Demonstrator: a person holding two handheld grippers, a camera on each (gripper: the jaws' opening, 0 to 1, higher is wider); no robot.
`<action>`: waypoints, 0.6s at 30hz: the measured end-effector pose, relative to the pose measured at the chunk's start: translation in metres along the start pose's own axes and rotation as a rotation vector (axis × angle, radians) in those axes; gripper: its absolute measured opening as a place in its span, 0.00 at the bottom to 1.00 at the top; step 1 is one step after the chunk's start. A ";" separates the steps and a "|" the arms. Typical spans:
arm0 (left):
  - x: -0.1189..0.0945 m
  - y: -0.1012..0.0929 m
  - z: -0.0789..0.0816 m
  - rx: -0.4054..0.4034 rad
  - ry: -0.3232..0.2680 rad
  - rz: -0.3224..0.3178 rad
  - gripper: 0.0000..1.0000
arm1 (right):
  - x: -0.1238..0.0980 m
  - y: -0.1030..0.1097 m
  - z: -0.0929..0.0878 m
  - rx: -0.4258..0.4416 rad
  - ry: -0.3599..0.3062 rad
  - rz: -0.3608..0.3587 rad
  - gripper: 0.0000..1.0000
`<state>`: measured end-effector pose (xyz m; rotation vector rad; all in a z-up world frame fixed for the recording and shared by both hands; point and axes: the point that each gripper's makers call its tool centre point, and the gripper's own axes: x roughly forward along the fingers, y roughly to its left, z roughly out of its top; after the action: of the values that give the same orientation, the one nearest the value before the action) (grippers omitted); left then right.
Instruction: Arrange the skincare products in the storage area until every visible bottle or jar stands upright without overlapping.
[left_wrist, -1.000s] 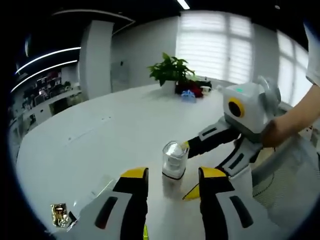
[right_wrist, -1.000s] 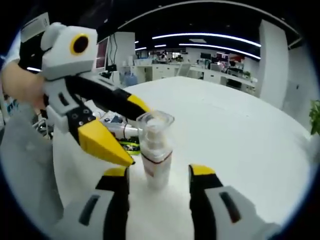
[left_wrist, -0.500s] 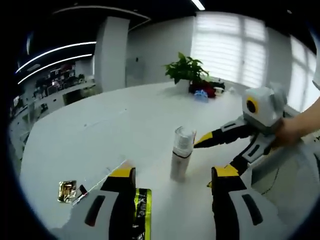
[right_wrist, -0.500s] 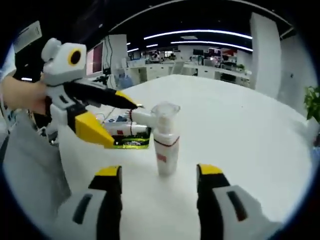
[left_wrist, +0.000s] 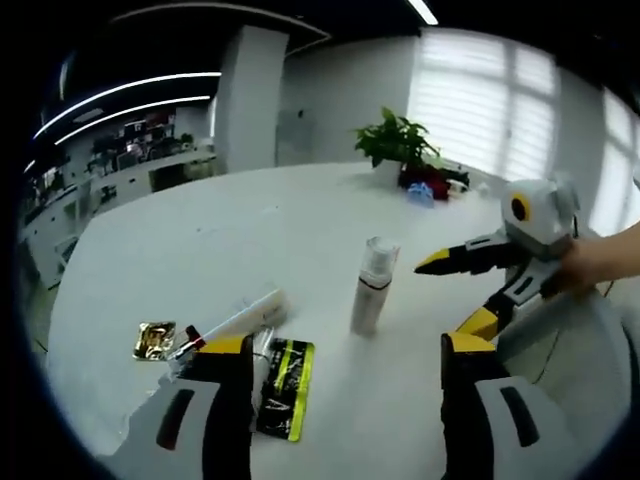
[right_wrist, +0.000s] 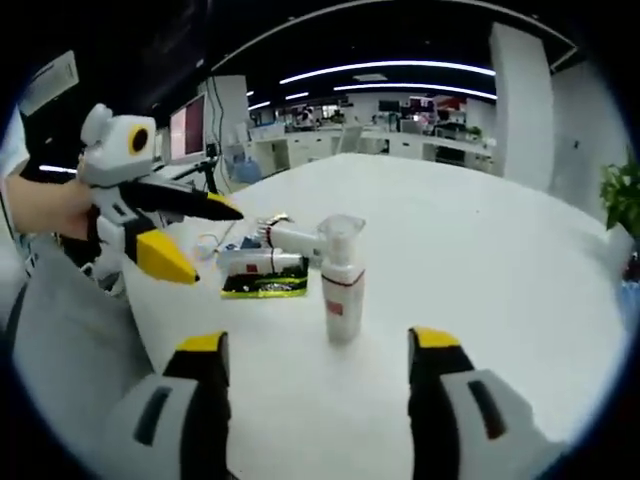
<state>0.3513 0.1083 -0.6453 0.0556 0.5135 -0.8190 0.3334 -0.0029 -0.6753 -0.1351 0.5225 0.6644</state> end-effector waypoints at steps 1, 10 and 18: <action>-0.003 0.001 -0.001 -0.004 -0.001 0.006 0.75 | -0.002 0.001 0.000 0.001 -0.001 0.000 0.75; -0.029 0.007 -0.014 -0.058 0.005 0.052 0.81 | -0.016 0.007 0.007 0.051 -0.036 0.017 0.83; -0.052 0.005 -0.026 -0.082 0.017 0.080 0.86 | -0.029 0.010 0.005 0.052 -0.033 0.032 0.88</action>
<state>0.3142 0.1535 -0.6452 0.0073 0.5568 -0.7195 0.3097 -0.0095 -0.6554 -0.0667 0.5104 0.6828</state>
